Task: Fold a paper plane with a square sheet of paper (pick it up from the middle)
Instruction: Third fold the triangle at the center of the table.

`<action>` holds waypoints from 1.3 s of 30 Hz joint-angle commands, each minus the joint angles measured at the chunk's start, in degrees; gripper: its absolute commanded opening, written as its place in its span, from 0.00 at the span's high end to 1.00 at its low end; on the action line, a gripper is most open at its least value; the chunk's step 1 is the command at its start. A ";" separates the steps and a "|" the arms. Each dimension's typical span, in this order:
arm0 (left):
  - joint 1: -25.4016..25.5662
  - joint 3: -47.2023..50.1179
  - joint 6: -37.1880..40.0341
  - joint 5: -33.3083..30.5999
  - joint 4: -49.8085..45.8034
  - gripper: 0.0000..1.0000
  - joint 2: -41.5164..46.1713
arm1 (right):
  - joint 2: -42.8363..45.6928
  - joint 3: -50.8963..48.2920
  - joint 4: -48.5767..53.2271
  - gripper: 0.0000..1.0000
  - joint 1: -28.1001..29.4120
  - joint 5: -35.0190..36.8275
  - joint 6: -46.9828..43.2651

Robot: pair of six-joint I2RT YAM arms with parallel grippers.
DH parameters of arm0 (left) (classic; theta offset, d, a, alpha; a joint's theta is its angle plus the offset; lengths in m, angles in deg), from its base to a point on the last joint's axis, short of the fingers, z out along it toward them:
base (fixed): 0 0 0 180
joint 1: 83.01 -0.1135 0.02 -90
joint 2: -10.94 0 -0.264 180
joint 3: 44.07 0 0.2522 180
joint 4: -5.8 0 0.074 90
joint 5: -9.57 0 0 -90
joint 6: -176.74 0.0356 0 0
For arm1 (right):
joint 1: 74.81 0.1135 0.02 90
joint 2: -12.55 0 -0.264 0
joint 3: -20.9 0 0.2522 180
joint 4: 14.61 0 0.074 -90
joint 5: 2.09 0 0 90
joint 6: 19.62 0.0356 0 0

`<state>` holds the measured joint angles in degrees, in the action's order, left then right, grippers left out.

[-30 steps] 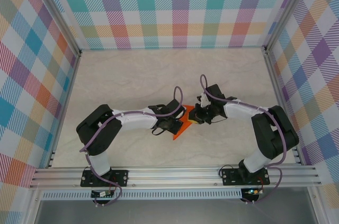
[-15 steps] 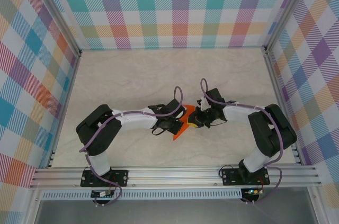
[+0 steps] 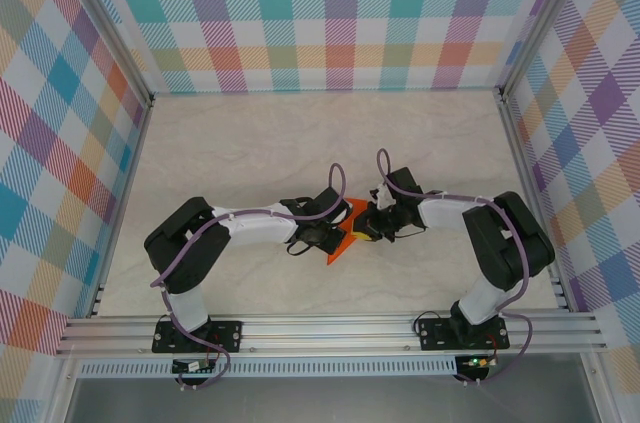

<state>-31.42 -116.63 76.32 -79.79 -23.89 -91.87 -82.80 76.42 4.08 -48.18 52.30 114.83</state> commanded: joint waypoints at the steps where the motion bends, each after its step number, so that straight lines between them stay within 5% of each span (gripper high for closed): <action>1: -0.70 -0.83 0.83 0.79 -0.51 1.00 -1.26 | -1.40 -0.05 -2.13 0.91 0.53 -1.37 0.63; 11: -0.71 -0.87 0.97 0.16 -0.51 1.00 -1.30 | -6.33 -1.50 1.90 0.93 0.57 6.23 -1.91; 21: -0.67 -0.53 1.10 -0.11 -1.39 1.00 -1.00 | 1.54 0.41 2.26 0.91 -0.50 4.07 -2.14; 32: -0.71 -0.34 1.10 -0.09 -1.39 1.00 -0.82 | -7.13 -1.60 -2.39 0.97 -2.20 4.16 -1.92; 39: -0.67 -0.31 1.15 -0.54 -1.62 1.00 -0.68 | 0.25 -0.33 1.02 0.95 -2.96 4.75 -2.99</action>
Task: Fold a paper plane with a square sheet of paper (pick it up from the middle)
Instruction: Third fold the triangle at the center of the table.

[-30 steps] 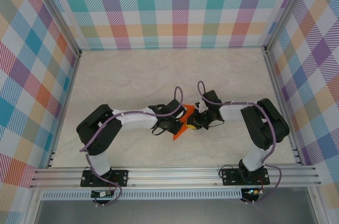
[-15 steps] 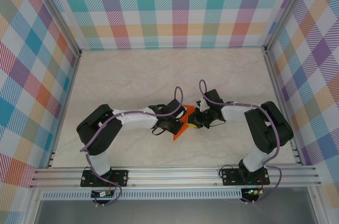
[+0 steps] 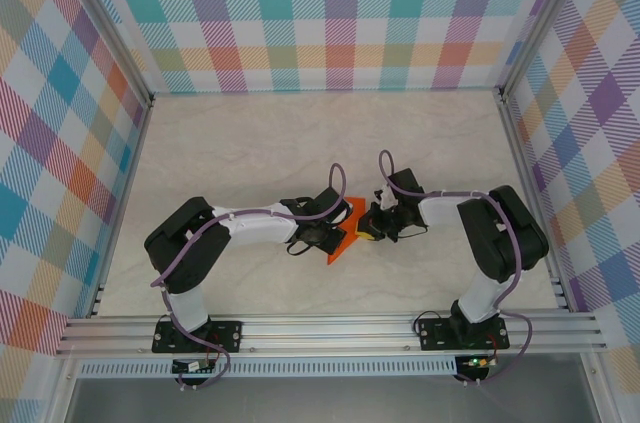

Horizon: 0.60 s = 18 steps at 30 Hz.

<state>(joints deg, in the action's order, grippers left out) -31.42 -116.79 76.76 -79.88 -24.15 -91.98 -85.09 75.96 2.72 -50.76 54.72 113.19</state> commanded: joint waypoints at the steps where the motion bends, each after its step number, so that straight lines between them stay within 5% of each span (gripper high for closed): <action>1: -0.74 -0.14 0.68 -0.46 -1.31 1.00 -0.70 | 2.94 0.55 2.62 0.95 -0.71 2.40 -1.65; 11: -0.75 -0.18 0.26 -0.64 -1.20 1.00 -0.71 | -4.83 0.04 0.40 0.99 -1.46 2.78 -1.62; 18: -0.75 -0.22 0.13 -1.14 -1.49 1.00 -0.96 | 6.18 -3.17 -0.78 0.96 -1.37 0.84 1.03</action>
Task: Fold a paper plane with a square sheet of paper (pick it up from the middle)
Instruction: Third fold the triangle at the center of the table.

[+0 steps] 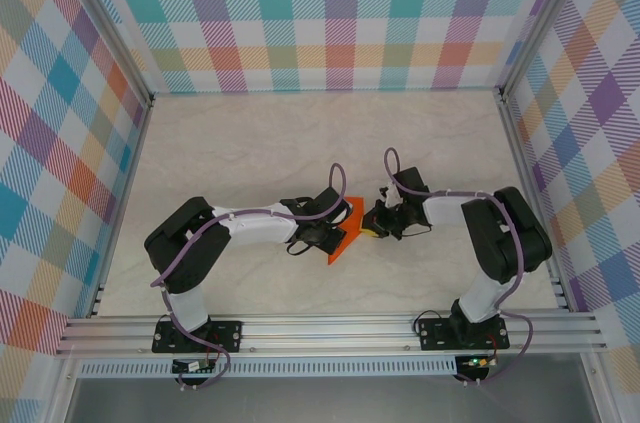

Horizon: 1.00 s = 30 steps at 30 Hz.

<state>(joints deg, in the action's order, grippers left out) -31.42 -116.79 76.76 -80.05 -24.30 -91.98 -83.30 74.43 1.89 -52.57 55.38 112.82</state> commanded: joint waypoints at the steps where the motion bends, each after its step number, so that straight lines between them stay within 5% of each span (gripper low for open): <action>1: -0.76 -0.24 0.13 -0.92 -1.33 1.00 -1.06 | 5.88 -2.54 -1.10 0.96 0.59 -0.72 2.35; 13: -0.88 -0.59 0.00 -0.63 -0.90 1.00 -1.49 | 5.83 -6.68 -13.15 1.00 8.27 0.74 11.59; 30: -1.68 -0.55 0.18 0.54 -0.23 1.00 -2.09 | 1.50 -9.44 -18.67 1.00 9.98 3.66 12.91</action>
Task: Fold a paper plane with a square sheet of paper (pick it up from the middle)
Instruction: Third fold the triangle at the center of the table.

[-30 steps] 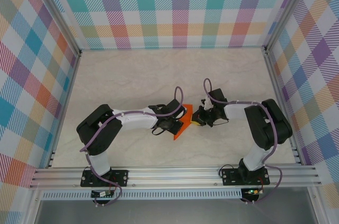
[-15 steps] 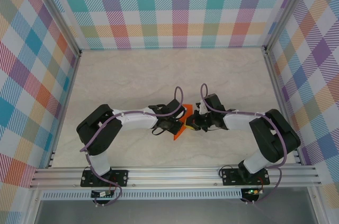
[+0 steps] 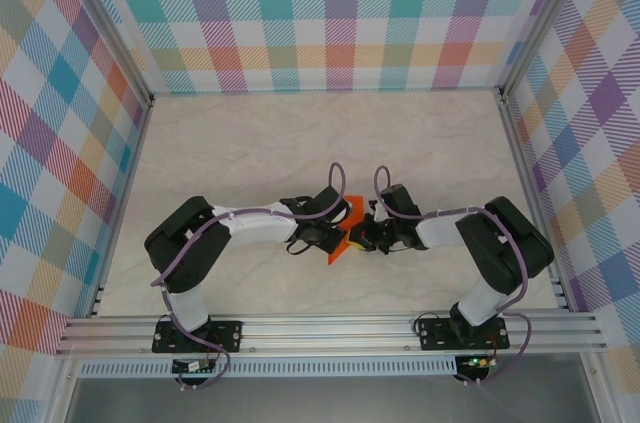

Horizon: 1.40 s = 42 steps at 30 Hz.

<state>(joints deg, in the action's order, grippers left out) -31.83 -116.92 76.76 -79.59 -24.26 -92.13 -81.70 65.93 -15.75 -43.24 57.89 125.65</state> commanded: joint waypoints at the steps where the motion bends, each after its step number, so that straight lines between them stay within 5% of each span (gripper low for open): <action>1: -1.37 -0.42 0.31 0.18 -0.23 1.00 -1.94 | 1.05 -1.13 -0.61 1.00 0.76 1.40 -0.05; 15: -4.26 -0.07 1.98 7.45 1.66 1.00 -2.23 | 9.64 2.24 12.66 1.00 1.17 9.68 -3.52; 30: -4.29 -0.85 2.47 7.60 0.83 1.00 -1.16 | -8.69 19.86 20.39 1.00 -4.59 5.41 -12.95; 42: -4.35 -3.31 3.52 5.68 -2.42 1.00 -1.67 | -12.44 22.69 26.17 1.00 -4.59 5.76 -17.99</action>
<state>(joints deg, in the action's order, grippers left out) -35.55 -118.56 78.95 -72.99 -24.72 -92.87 -92.33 88.29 6.57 -47.90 63.62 110.00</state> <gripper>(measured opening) 0.046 0.046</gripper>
